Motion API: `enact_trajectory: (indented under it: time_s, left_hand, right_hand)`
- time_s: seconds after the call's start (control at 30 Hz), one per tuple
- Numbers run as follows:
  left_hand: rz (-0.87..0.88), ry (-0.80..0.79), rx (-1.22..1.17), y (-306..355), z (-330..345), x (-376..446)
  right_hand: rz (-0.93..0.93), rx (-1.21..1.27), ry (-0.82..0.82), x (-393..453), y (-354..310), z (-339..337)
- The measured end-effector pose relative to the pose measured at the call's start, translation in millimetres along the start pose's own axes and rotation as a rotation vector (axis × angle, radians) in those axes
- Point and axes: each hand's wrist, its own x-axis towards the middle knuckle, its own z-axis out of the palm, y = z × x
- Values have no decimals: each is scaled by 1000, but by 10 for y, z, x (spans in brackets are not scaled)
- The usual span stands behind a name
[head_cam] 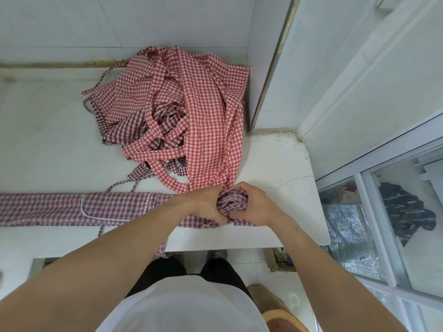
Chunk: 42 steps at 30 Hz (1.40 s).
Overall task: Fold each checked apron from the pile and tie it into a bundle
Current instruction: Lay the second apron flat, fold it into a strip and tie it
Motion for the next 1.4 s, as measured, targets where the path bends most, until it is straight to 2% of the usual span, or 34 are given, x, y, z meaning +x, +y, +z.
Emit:
enact_trajectory:
  time_s: [0.1, 0.17, 0.37, 0.53, 0.63, 0.77, 0.9, 1.0, 1.07, 1.2, 1.33, 1.4]
  left_hand:
    - [-39, -47, 53, 14, 5, 10]
    - [-70, -86, 3, 15, -3, 12]
    - [-89, -233, -572, 19, -35, -64]
    - [-32, -216, -654, 55, -41, -118]
    - [-39, -217, -688, 26, -60, -136]
    - [-161, -127, -785, -8, -98, -116]
    - [-248, -77, -710, -48, -130, -86]
    - [-297, -76, -683, -71, -132, -85]
    - [-330, -21, -671, -43, -127, -93]
    - [-193, 89, -370, 11, -138, -111]
    - [-95, 184, -36, 33, -92, -117]
    - [-104, 174, -49, 32, -79, -106]
  right_hand:
    - [7, 37, -46, -11, -3, -64]
    - [2, 78, -47, -22, 3, -111]
    - [-8, 117, -26, -10, 21, -121]
    - [-48, 12, 11, -43, 20, -153]
    - [-103, 73, -8, -84, 32, -196]
    - [-190, 55, 25, -117, 96, -178]
    - [-177, -47, 31, -117, 153, -60]
    - [-76, -92, 26, -69, 189, 35]
    - [-23, -100, 27, -42, 191, 75]
    - [21, -54, 40, -11, 183, 73]
    - [-17, -37, -24, -15, 228, 43]
    - [-76, -53, -32, -50, 255, 18]
